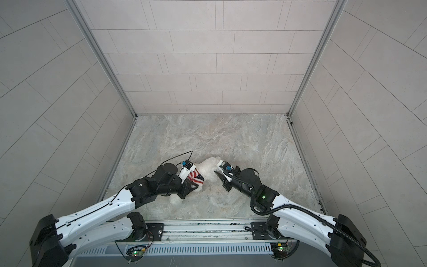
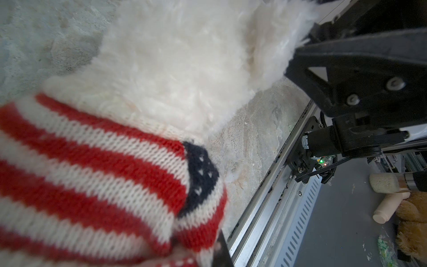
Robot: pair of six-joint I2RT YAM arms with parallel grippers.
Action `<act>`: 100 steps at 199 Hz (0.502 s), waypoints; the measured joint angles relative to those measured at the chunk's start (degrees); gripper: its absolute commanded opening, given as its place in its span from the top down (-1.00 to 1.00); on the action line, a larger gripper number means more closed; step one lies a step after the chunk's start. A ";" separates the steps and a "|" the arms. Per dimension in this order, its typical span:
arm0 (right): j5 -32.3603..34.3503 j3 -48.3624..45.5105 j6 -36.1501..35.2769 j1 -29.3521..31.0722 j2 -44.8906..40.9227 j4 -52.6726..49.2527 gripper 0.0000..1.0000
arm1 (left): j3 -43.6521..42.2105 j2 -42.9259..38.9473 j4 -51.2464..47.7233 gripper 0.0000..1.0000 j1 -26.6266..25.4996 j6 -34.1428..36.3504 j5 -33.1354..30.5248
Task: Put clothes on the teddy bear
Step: 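Grasp the starred sleeve with the left gripper while the right releases and withdraws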
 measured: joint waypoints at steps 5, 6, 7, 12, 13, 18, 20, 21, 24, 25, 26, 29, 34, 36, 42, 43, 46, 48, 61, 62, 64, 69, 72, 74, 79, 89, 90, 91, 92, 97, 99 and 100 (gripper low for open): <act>-0.15 0.44 -0.11 0.00 0.28 -0.28 0.50 | 0.02 0.00 -0.07 1.00 0.00 0.00 -0.02; -0.20 0.57 -0.31 0.00 0.37 -0.35 0.51 | 0.02 0.00 -0.09 1.00 0.00 0.00 -0.04; -0.20 0.63 -0.42 0.00 0.42 -0.37 0.51 | 0.02 0.00 -0.09 1.00 0.00 0.02 -0.02; -0.42 1.11 -0.55 0.00 0.63 -0.74 0.53 | 0.07 -0.02 -0.20 1.00 0.00 0.00 -0.07; -0.46 1.25 -0.76 0.00 0.70 -0.83 0.54 | 0.07 -0.02 -0.26 1.00 0.00 0.02 -0.09; -0.66 1.73 -0.98 0.00 0.85 -1.20 0.55 | 0.11 -0.02 -0.35 1.00 0.00 0.02 -0.11; -0.74 1.90 -1.22 0.00 0.90 -1.36 0.56 | 0.11 -0.02 -0.35 1.00 0.00 0.02 -0.13; -0.76 1.97 -1.31 0.00 0.92 -1.40 0.56 | 0.11 -0.02 -0.35 1.00 0.00 0.02 -0.13; -0.92 2.19 -1.33 0.00 0.96 -1.55 0.57 | 0.11 -0.04 -0.37 1.00 0.00 0.02 -0.15; -0.94 2.27 -1.42 0.00 0.96 -1.64 0.57 | 0.11 -0.04 -0.39 1.00 0.00 0.00 -0.15; -0.98 2.34 -1.49 0.00 0.96 -1.66 0.58 | 0.11 -0.07 -0.39 1.00 0.00 0.02 -0.17; -1.14 2.51 -1.66 0.02 0.96 -1.77 0.59 | 0.11 -0.09 -0.42 1.00 0.00 0.00 -0.17; -1.38 2.78 -1.97 0.02 0.96 -1.97 0.61 | 0.11 -0.11 -0.46 1.00 0.00 0.02 -0.20; -1.44 2.84 -2.03 0.02 0.96 -2.08 0.62 | 0.11 -0.13 -0.48 1.00 0.00 0.02 -0.20; -1.73 3.06 -2.34 0.04 0.96 -2.27 0.64 | 0.11 -0.15 -0.50 1.00 0.00 0.00 -0.20; -1.75 3.08 -2.34 0.04 0.96 -2.32 0.65 | 0.11 -0.15 -0.50 1.00 0.00 0.02 -0.20; -1.88 3.15 -2.47 0.04 0.96 -2.49 0.67 | 0.11 -0.15 -0.52 1.00 0.00 0.00 -0.20; -1.95 3.17 -2.62 0.04 0.96 -2.58 0.68 | 0.11 -0.15 -0.55 1.00 0.00 0.00 -0.22; -2.19 3.17 -2.99 0.07 0.98 -2.99 0.77 | 0.11 -0.15 -0.72 1.00 0.00 0.00 -0.42; -2.19 3.17 -2.95 0.07 0.98 -3.02 0.78 | 0.11 -0.15 -0.74 1.00 0.00 0.00 -0.44; -2.21 3.17 -2.91 0.07 1.01 -3.08 0.80 | 0.11 -0.15 -0.76 1.00 0.00 0.00 -0.46; -2.23 3.17 -3.10 0.07 1.05 -3.17 0.83 | 0.11 -0.15 -0.83 1.00 0.00 0.00 -0.55; -2.23 3.17 -3.02 0.07 1.07 -3.26 0.84 | 0.11 -0.15 -0.87 1.00 0.00 0.00 -0.63; -2.23 3.17 -3.15 0.09 1.07 -3.32 0.85 | 0.11 -0.15 -0.90 1.00 0.00 0.00 -0.66; -2.23 3.17 -3.15 0.17 1.09 -3.52 0.85 | 0.11 -0.15 -0.96 1.00 0.00 0.00 -0.70; -2.23 3.17 -3.30 0.37 1.09 -3.85 0.81 | 0.11 -0.24 -1.09 1.00 0.00 0.00 -0.85; -2.23 3.17 -3.30 0.42 1.09 -3.87 0.80 | 0.11 -0.26 -1.09 1.00 0.00 0.00 -0.85; -2.23 3.17 -3.32 0.42 1.09 -3.87 0.79 | 0.11 -0.28 -1.14 1.00 0.00 0.00 -0.87; -2.23 3.17 -3.32 0.44 1.09 -3.93 0.77 | 0.11 -0.31 -1.14 1.00 0.00 0.00 -0.87; -2.19 3.17 -3.50 0.57 1.09 -4.09 0.68 | 0.11 -0.44 -1.20 1.00 0.00 0.00 -0.87; -2.21 3.17 -3.50 0.61 1.09 -4.15 0.64 | 0.11 -0.48 -1.25 1.00 0.00 0.00 -0.87; -2.19 3.17 -3.48 0.63 1.07 -4.22 0.62 | 0.11 -0.55 -1.27 1.00 0.00 0.00 -0.85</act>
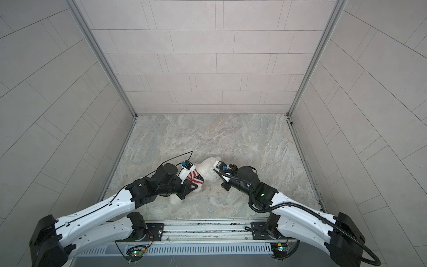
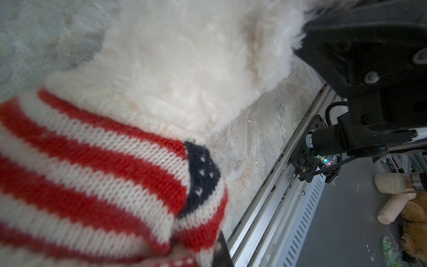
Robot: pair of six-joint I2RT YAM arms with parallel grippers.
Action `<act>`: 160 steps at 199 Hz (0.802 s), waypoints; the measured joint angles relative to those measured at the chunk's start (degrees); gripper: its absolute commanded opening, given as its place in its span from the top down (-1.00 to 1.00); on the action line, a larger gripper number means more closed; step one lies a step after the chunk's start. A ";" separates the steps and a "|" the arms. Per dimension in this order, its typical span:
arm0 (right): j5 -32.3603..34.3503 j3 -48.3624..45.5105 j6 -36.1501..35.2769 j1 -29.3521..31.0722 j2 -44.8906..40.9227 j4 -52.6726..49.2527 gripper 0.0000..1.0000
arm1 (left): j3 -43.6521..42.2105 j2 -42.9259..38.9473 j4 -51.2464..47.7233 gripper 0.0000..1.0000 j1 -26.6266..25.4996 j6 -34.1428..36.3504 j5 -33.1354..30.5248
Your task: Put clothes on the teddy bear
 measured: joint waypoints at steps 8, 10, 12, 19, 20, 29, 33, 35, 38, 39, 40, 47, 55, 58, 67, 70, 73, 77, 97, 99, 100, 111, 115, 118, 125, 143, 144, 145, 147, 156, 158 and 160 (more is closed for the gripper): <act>0.13 0.00 -0.28 0.26 -0.07 -0.48 0.44 | 0.00 -0.26 -0.09 1.00 0.00 0.00 0.04; 0.15 0.00 -0.83 0.33 -0.11 -0.48 0.39 | 0.00 -0.31 -0.09 1.00 0.00 0.00 0.07; 0.15 0.00 -1.01 0.39 -0.13 -0.61 0.34 | 0.00 -0.35 -0.11 1.00 0.00 0.00 0.07; 0.24 0.00 -1.53 0.61 -0.28 -1.09 0.23 | 0.00 -0.57 -0.20 1.00 0.00 0.00 0.15; 0.28 0.00 -1.25 0.63 -0.33 -1.18 0.22 | 0.00 -0.59 -0.22 1.00 0.00 0.00 0.15; 0.37 0.00 -1.70 0.83 -0.66 -1.60 0.14 | 0.00 -0.85 -0.37 1.00 0.00 0.00 0.28; 0.52 0.00 -2.21 0.92 -0.81 -1.68 0.12 | 0.00 -0.94 -0.46 1.00 0.00 0.00 0.35; 0.66 0.00 -2.05 0.92 -0.90 -1.70 0.12 | 0.00 -0.98 -0.48 1.00 0.00 0.00 0.37; 0.81 -0.02 -2.51 0.94 -1.05 -1.73 0.11 | 0.00 -1.03 -0.52 1.00 0.00 0.00 0.44; 0.85 -0.02 -2.47 0.94 -1.07 -1.73 0.10 | 0.00 -1.05 -0.52 1.00 0.00 0.00 0.44; 0.96 -0.02 -2.40 0.94 -1.11 -1.73 0.10 | 0.00 -1.07 -0.55 1.00 0.00 0.00 0.46; 1.44 -0.02 -2.67 0.98 -1.40 -1.68 0.10 | 0.00 -1.20 -0.61 1.00 0.00 0.00 0.57; 1.81 -0.02 -3.04 0.96 -1.62 -1.66 0.10 | 0.00 -1.40 -0.68 1.00 0.00 0.00 0.72; 1.97 -0.02 -3.13 0.98 -1.68 -1.66 0.10 | 0.00 -1.46 -0.70 1.00 0.00 0.00 0.76; 2.40 -0.02 -3.65 0.96 -1.75 -1.66 0.10 | 0.00 -1.77 -0.72 1.00 0.00 0.00 0.94; 2.51 -0.02 -3.80 0.96 -1.75 -1.68 0.11 | 0.00 -1.86 -0.72 1.00 0.00 0.00 0.98; 2.58 -0.02 -3.98 0.96 -1.70 -1.68 0.11 | 0.00 -1.95 -0.72 1.00 0.00 0.00 1.03; 2.60 -0.02 -4.17 0.98 -1.62 -1.68 0.12 | 0.00 -2.08 -0.72 1.00 -0.02 0.00 1.11; 2.86 0.02 -5.46 0.98 -0.35 -1.64 0.15 | 0.00 -2.43 -0.72 1.00 -0.02 -0.02 1.36; 2.89 0.02 -5.51 0.98 -0.17 -1.64 0.16 | 0.00 -2.43 -0.72 1.00 -0.02 -0.02 1.36; 2.91 0.02 -5.60 0.96 -0.11 -1.64 0.16 | 0.00 -2.45 -0.72 1.00 -0.02 -0.02 1.36; 3.13 0.02 -6.27 0.96 1.03 -1.53 0.21 | 0.00 -2.54 -0.72 1.00 -0.02 -0.02 1.36; 3.23 0.02 -6.60 0.96 1.49 -1.38 0.25 | 0.00 -2.60 -0.74 1.00 -0.02 -0.02 1.36; 3.26 0.02 -6.60 0.96 1.75 -1.29 0.29 | 0.00 -2.64 -0.76 1.00 -0.02 -0.02 1.36; 3.30 0.07 -6.91 0.96 2.40 -1.14 0.37 | 0.00 -2.75 -0.76 1.00 -0.02 -0.02 1.36; 3.26 0.35 -7.87 0.92 3.54 -0.66 0.63 | 0.00 -2.89 -0.81 1.00 -0.02 -0.02 1.38; 3.23 0.35 -7.72 0.90 3.56 -0.63 0.64 | 0.00 -2.89 -0.83 1.00 -0.02 -0.02 1.38; 3.26 0.37 -7.72 0.90 3.61 -0.61 0.66 | 0.00 -2.89 -0.83 1.00 -0.02 -0.02 1.40; 3.23 0.42 -8.15 0.90 3.65 -0.42 0.69 | 0.00 -2.89 -0.87 1.00 -0.02 -0.02 1.38; 3.23 0.59 -8.28 0.90 3.74 -0.13 0.79 | 0.00 -2.89 -0.98 1.00 -0.02 -0.02 1.38; 3.26 0.61 -8.00 0.87 3.74 0.02 0.82 | 0.00 -2.89 -1.01 1.00 -0.02 -0.02 1.38; 3.23 0.63 -8.33 0.90 3.74 0.13 0.83 | 0.00 -2.89 -1.01 1.00 -0.02 -0.02 1.38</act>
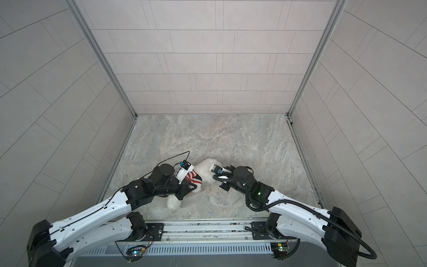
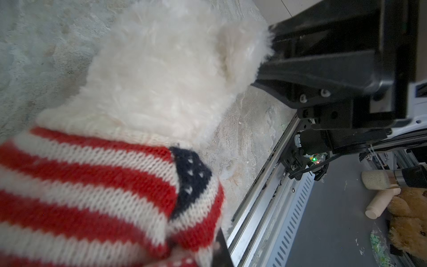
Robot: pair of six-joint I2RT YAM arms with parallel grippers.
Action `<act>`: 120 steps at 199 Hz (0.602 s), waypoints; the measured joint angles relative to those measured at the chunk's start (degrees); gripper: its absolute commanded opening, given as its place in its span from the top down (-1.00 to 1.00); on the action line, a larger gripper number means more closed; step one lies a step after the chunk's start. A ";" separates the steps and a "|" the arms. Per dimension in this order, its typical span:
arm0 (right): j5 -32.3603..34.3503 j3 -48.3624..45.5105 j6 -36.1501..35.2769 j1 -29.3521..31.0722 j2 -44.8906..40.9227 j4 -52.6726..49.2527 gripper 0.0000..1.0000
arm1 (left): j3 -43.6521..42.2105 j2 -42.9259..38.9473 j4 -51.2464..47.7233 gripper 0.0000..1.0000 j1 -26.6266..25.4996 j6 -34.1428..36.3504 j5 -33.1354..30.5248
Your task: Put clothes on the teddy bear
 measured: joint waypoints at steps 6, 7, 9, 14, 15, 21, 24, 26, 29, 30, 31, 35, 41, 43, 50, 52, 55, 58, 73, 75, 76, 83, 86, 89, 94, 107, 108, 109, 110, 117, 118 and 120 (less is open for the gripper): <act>0.00 0.09 -0.02 0.00 -0.02 0.22 0.89 | 0.00 -0.02 -0.02 1.00 0.00 0.00 -0.02; 0.00 0.11 -0.13 0.00 -0.04 0.28 0.90 | 0.00 -0.02 -0.02 1.00 0.00 0.00 -0.02; 0.00 0.13 -0.09 0.02 -0.04 0.31 0.92 | 0.00 -0.02 0.00 1.00 0.00 0.00 -0.02; 0.02 0.17 -0.20 0.02 -0.09 0.44 0.96 | 0.00 -0.07 -0.02 1.00 0.00 -0.02 -0.04; 0.02 0.20 -0.17 0.02 -0.11 0.42 0.97 | 0.00 -0.07 -0.02 1.00 0.00 -0.02 -0.04; 0.07 0.20 -0.15 0.04 -0.26 0.39 1.00 | 0.00 -0.17 -0.04 1.00 0.00 -0.02 -0.07; 0.09 0.20 0.04 0.02 -0.33 0.33 1.00 | 0.00 -0.22 -0.04 1.00 0.00 -0.02 -0.11; 0.11 0.20 -0.17 0.04 -0.42 0.31 1.00 | 0.00 -0.28 -0.09 1.00 0.00 -0.02 -0.11; 0.17 0.20 0.02 0.04 -0.55 0.24 1.00 | 0.00 -0.37 -0.09 1.00 0.00 -0.02 -0.17; 0.26 0.20 0.00 0.04 -0.63 0.22 1.00 | 0.00 -0.39 -0.09 1.00 0.00 -0.02 -0.20; 0.26 0.20 -0.04 0.04 -0.66 0.22 1.00 | 0.00 -0.44 -0.09 1.00 0.00 -0.02 -0.26; 0.42 0.20 0.02 0.13 -0.90 0.11 1.00 | 0.00 -0.57 -0.13 1.00 0.00 -0.02 -0.44; 0.76 0.22 0.02 0.28 -1.36 -0.07 1.00 | 0.00 -0.79 -0.15 0.98 0.00 -0.02 -0.83; 0.98 0.24 0.02 0.33 -1.53 -0.15 1.00 | 0.00 -0.85 -0.15 0.94 0.00 -0.02 -1.03; 1.53 0.26 0.17 0.61 -2.16 -0.59 1.00 | 0.00 -1.09 -0.24 0.77 0.00 -0.02 -1.79; 1.75 0.33 0.20 0.70 -2.38 -0.76 1.00 | 0.00 -1.16 -0.26 0.72 0.00 -0.02 -1.92; 2.01 0.42 0.39 0.79 -2.69 -1.18 1.00 | 0.00 -1.22 -0.37 0.65 0.00 0.11 -2.51; 2.43 0.63 0.55 0.87 -2.99 -1.73 1.00 | 0.00 -1.33 -0.46 0.57 -0.04 0.00 -2.91; 3.93 2.29 1.70 1.25 -3.78 -4.61 1.00 | 0.02 -1.62 -1.25 0.24 -0.15 0.59 -5.77; 4.20 2.64 1.97 1.27 -3.80 -5.09 1.00 | 0.02 -1.64 -1.29 0.21 -0.17 1.03 -6.23; 4.31 2.78 2.05 1.27 -3.82 -5.27 1.00 | 0.02 -1.66 -1.33 0.19 -0.17 0.76 -6.25; 5.18 4.00 2.99 1.27 -3.82 -7.02 1.00 | 0.04 -1.70 -1.57 0.09 -0.22 0.94 -7.85; 5.57 4.52 3.30 1.27 -3.82 -7.69 1.00 | 0.07 -1.73 -1.66 0.05 -0.26 1.01 -8.74; 5.99 5.09 3.72 1.29 -3.76 -8.59 1.00 | 0.07 -1.73 -1.79 0.01 -0.37 1.27 -9.42; 6.60 6.01 4.46 1.38 -3.67 -9.88 1.00 | 0.13 -1.75 -1.95 -0.06 -0.57 1.70 -10.58; 8.20 9.16 6.64 1.44 -2.84 -13.97 1.00 | 0.24 -1.77 -2.51 -0.19 -1.66 2.21 -14.29; 8.33 9.55 6.95 1.49 -2.69 -14.36 1.00 | 0.26 -1.77 -2.51 -0.20 -1.77 2.32 -14.40; 8.39 9.73 7.08 1.49 -2.62 -14.60 1.00 | 0.31 -1.77 -2.58 -0.21 -1.97 2.43 -14.97; 8.50 10.10 7.26 1.51 -2.49 -15.10 1.00 | 0.33 -1.77 -2.62 -0.23 -2.05 2.34 -15.28; 9.03 11.93 8.39 1.57 -1.66 -17.07 1.00 | 0.59 -1.75 -2.84 -0.30 -3.30 2.86 -17.16; 9.07 12.13 8.50 1.60 -1.57 -17.25 1.00 | 0.66 -1.75 -2.84 -0.32 -3.52 2.67 -17.35; 9.20 12.68 9.01 1.62 -1.25 -17.81 1.00 | 0.76 -1.75 -2.89 -0.36 -3.93 2.95 -18.14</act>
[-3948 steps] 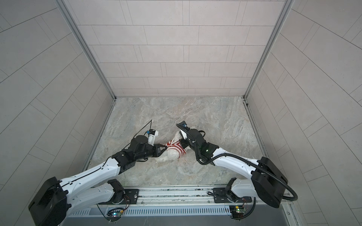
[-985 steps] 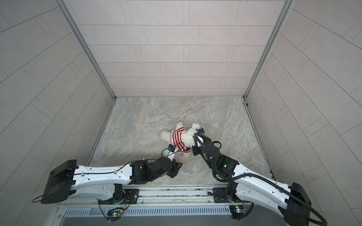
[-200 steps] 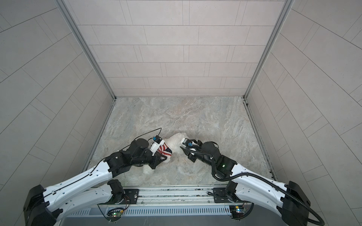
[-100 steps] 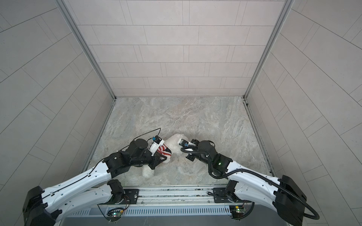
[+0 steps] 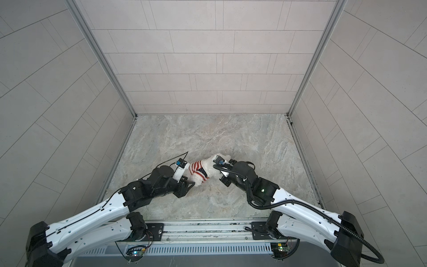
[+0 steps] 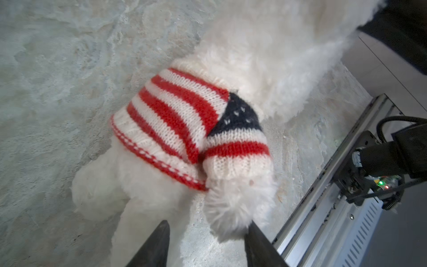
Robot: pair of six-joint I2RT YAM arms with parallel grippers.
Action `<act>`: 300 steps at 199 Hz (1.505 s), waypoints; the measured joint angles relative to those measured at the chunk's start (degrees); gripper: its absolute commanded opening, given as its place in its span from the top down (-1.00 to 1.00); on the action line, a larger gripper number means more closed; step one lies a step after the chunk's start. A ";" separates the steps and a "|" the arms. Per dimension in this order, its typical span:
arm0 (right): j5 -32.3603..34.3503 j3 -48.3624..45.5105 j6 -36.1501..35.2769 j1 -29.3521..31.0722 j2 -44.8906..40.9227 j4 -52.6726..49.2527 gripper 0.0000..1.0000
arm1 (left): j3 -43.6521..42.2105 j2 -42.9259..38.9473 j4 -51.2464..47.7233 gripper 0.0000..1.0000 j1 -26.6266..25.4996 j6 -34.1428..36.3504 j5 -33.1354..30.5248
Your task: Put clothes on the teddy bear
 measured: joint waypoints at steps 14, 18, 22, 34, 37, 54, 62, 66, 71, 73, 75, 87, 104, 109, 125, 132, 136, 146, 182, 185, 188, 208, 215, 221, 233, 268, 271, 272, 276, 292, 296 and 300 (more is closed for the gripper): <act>0.66 3.19 2.34 0.20 1.95 -3.28 1.00 | 0.68 0.07 0.28 -0.47 -2.69 1.14 -3.43; 0.79 4.00 2.99 0.24 2.47 -4.15 1.00 | 0.90 0.09 0.46 -0.48 -3.28 1.20 -4.17; 0.83 4.57 3.52 0.31 2.95 -4.81 1.00 | 1.05 0.24 0.79 -0.48 -3.76 1.73 -4.74; 0.92 6.38 5.05 0.48 4.28 -7.08 1.00 | 1.29 0.79 2.10 -0.54 -4.68 2.16 -6.14; 0.94 6.86 5.46 0.55 4.66 -7.72 1.00 | 1.31 0.96 2.45 -0.55 -4.74 2.29 -6.43; 0.90 8.83 7.15 0.68 6.25 -10.19 1.00 | 1.57 2.71 3.72 -0.64 -4.74 3.17 -8.35; 0.85 9.57 7.78 0.68 6.78 -11.13 1.00 | 1.90 3.87 4.20 -0.66 -4.74 3.58 -9.09; 0.85 9.92 8.07 0.72 7.02 -11.54 1.00 | 2.10 4.48 4.55 -0.67 -4.74 3.67 -9.35; 0.79 10.32 8.48 0.72 7.21 -12.07 1.00 | 2.27 5.20 5.01 -0.66 -4.74 3.98 -9.66; 0.74 10.47 8.61 0.72 7.30 -12.20 1.00 | 2.36 5.55 5.20 -0.66 -4.74 4.00 -9.75; 0.70 10.60 8.79 0.72 7.37 -12.37 1.00 | 2.40 5.88 5.42 -0.66 -4.72 4.11 -9.88; 0.52 11.19 9.49 0.74 7.54 -12.96 1.00 | 2.80 7.85 6.49 -0.63 -4.72 4.55 -10.49; 0.22 11.47 10.29 0.76 7.58 -13.53 1.00 | 2.89 10.21 7.96 -0.48 -4.74 5.03 -11.15; 0.20 11.50 10.47 0.76 7.58 -13.70 1.00 | 2.89 10.75 8.37 -0.42 -4.72 5.07 -11.39; -0.15 11.50 10.91 0.76 7.58 -14.19 1.00 | 2.86 11.85 9.57 -0.14 -4.63 5.77 -12.20; -0.33 11.50 10.97 0.76 7.58 -14.21 1.00 | 2.86 12.11 10.08 -0.02 -4.52 6.01 -12.46; -0.42 11.50 11.06 0.76 7.58 -14.21 1.00 | 2.86 12.22 10.40 0.05 -4.50 5.33 -12.70; -0.59 11.50 11.19 0.76 7.58 -14.23 1.00 | 2.84 12.35 11.04 0.22 -4.28 6.10 -12.79; -0.79 11.56 11.78 0.74 7.48 -14.25 1.00 | 2.67 12.44 12.41 0.82 -3.87 6.01 -13.29; -0.76 11.56 11.80 0.74 7.43 -14.25 0.98 | 2.62 12.41 12.46 0.85 -3.78 6.60 -13.14; -0.79 11.56 11.82 0.72 7.34 -14.25 0.95 | 2.60 12.35 12.52 0.88 -3.65 6.19 -13.14; -1.09 11.50 11.96 0.59 6.45 -14.23 0.61 | 1.64 10.84 13.20 1.00 -2.14 6.21 -11.41; -1.31 11.26 11.91 0.52 5.73 -13.99 0.47 | 1.11 9.88 13.53 1.00 -1.36 6.14 -10.40; -1.68 10.88 11.58 0.48 4.74 -13.64 0.33 | 0.66 8.85 13.62 1.00 -0.48 5.99 -9.25; -2.23 9.38 10.58 0.33 1.90 -12.22 0.09 | -0.20 6.62 13.70 1.00 1.29 5.79 -6.73; -3.10 3.65 8.39 -0.48 -8.90 -8.76 -0.33 | -0.72 0.20 13.29 1.00 4.76 5.03 2.01; -3.30 3.26 8.02 -0.70 -9.68 -8.52 -0.35 | -0.66 -0.07 13.22 1.00 4.81 4.92 2.73; -3.34 3.17 7.91 -0.74 -9.84 -8.41 -0.35 | -0.66 -0.15 13.18 1.00 4.81 4.90 3.15; -3.61 2.73 7.93 -1.05 -10.75 -8.20 -0.36 | -0.57 -0.46 13.16 1.00 4.81 4.57 4.31; -5.75 1.14 7.23 -2.43 -13.79 -7.48 -0.42 | 0.22 -1.09 12.17 1.00 4.81 3.50 8.50; -6.40 0.76 7.21 -2.75 -14.58 -7.41 -0.43 | 0.46 -1.33 11.74 1.00 4.81 3.39 9.62; -7.13 0.37 6.99 -3.10 -15.34 -7.37 -0.44 | 0.76 -1.57 11.26 1.00 4.81 3.10 10.73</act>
